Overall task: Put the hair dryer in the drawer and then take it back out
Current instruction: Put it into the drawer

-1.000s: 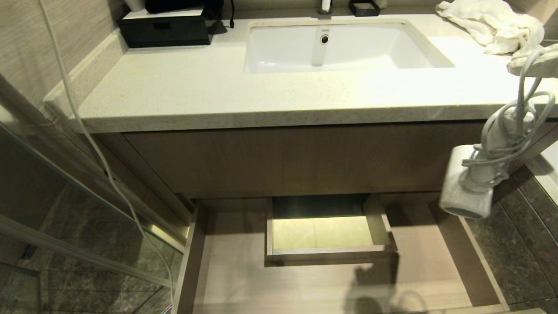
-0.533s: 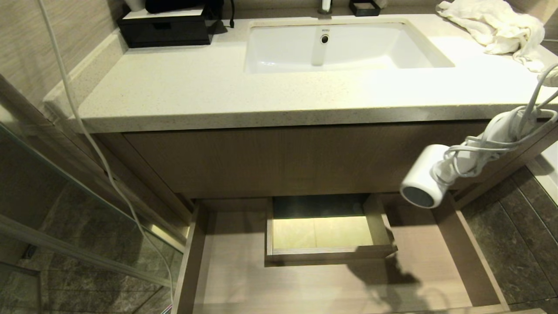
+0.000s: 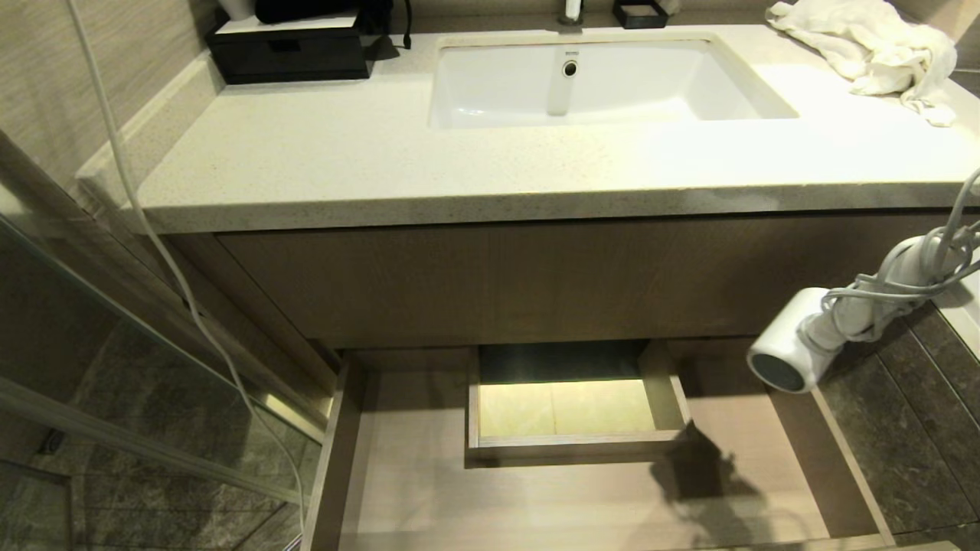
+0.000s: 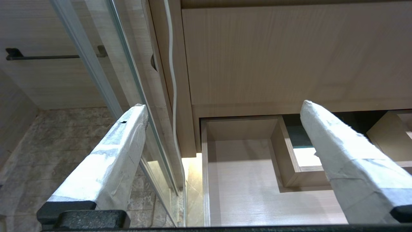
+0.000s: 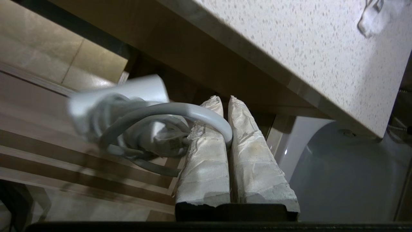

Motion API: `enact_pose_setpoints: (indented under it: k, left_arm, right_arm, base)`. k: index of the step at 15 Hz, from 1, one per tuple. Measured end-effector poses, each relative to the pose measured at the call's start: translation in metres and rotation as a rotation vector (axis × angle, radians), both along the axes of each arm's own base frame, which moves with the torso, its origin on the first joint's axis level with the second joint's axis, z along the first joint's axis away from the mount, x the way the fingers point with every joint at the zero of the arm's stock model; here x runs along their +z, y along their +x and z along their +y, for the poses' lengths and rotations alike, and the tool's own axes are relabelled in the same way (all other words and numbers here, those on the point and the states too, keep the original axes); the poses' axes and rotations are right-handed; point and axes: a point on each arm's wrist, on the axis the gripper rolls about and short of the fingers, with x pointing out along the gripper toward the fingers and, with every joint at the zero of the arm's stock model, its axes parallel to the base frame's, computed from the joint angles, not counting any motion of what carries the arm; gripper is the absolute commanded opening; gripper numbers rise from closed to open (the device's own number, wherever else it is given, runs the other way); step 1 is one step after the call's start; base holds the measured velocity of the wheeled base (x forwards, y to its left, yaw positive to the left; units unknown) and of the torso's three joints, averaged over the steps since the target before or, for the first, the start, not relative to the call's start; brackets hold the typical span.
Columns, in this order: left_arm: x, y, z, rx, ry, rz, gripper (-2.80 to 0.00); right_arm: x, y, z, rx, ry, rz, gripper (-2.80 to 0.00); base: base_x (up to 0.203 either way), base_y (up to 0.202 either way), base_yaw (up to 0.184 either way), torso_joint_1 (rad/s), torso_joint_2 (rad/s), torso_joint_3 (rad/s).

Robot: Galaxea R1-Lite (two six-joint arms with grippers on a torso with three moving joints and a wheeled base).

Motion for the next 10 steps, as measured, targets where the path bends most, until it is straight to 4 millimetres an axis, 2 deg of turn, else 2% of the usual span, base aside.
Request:
enact_pose_setpoints:
  k: [5,10]
  left_arm:
    - [0.000,0.000,0.000,0.000,0.000,0.000,0.00]
    - [0.000,0.000,0.000,0.000,0.000,0.001,0.00]
  right_arm:
    - [-0.018,0.002,-0.021,-0.103,-0.010,0.070,-2.80]
    - [-0.042,0.000,-0.030,-0.240,-0.034,0.170,-2.80]
  base:
    - [0.000,0.000,0.000,0.000,0.00,0.000]
    - [0.000,0.000,0.000,0.000,0.00,0.000]
